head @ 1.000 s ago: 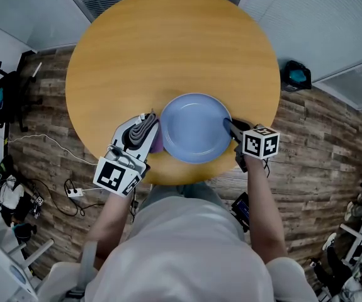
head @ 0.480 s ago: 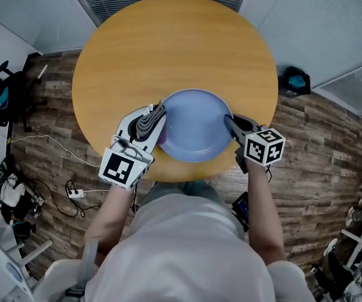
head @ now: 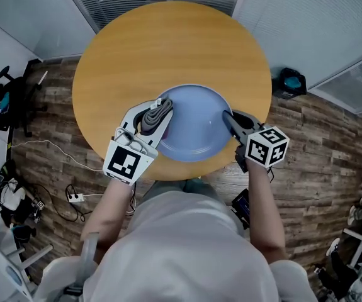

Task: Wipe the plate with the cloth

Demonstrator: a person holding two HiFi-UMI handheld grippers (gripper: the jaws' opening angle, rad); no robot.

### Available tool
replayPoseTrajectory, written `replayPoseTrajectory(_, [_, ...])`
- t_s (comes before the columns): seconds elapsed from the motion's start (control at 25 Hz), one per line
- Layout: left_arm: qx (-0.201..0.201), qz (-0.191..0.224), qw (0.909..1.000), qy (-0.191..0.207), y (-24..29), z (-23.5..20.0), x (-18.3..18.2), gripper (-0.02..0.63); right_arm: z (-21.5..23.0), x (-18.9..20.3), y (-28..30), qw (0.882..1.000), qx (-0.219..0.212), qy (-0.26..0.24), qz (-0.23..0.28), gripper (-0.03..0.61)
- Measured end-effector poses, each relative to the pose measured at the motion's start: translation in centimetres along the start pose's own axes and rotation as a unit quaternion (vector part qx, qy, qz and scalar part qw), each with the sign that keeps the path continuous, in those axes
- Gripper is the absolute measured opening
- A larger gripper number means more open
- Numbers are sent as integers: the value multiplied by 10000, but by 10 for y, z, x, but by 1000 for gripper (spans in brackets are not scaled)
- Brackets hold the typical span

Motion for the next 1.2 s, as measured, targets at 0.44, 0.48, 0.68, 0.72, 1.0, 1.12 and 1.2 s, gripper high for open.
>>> replayPoseTrajectory(0.44, [-256,-99,9961,844,22,14,-27,75,-3,-16,-19,9999,-7,-118,113,34])
replayPoseTrajectory(0.48, [-263,-144,9955,901,24,14,-28,75,-3,-16,-20,9999,-13,-95,123,34])
replayPoseTrajectory(0.68, [-284,-546,9902,1250,41,12,-28,75,0,-22,-19,9998,-71,-150,95,34])
replayPoseTrajectory(0.72, [-265,-638,9895,1266,44,12,-27,75,1,-24,-19,9998,-103,-166,80,34])
replayPoseTrajectory(1.0, [-154,-1102,9880,1071,64,6,-8,77,7,-27,-18,9994,-262,-227,-75,36])
replayPoseTrajectory(1.12, [-124,-1217,9856,1167,68,6,-5,77,7,-29,-16,9993,-256,-231,-138,37])
replayPoseTrajectory(1.2, [-105,-1270,9836,1276,70,8,-4,77,5,-29,-15,9993,-268,-207,-161,37])
Point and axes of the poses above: the fingertips, and each gripper's own axes: y forward along the fingers, z to its right, x out of its underside, the point moved 9 cm from there along -y, backward along the fingers, and after that the axes turned 4 degrees about -y, right-handed, at the moved point
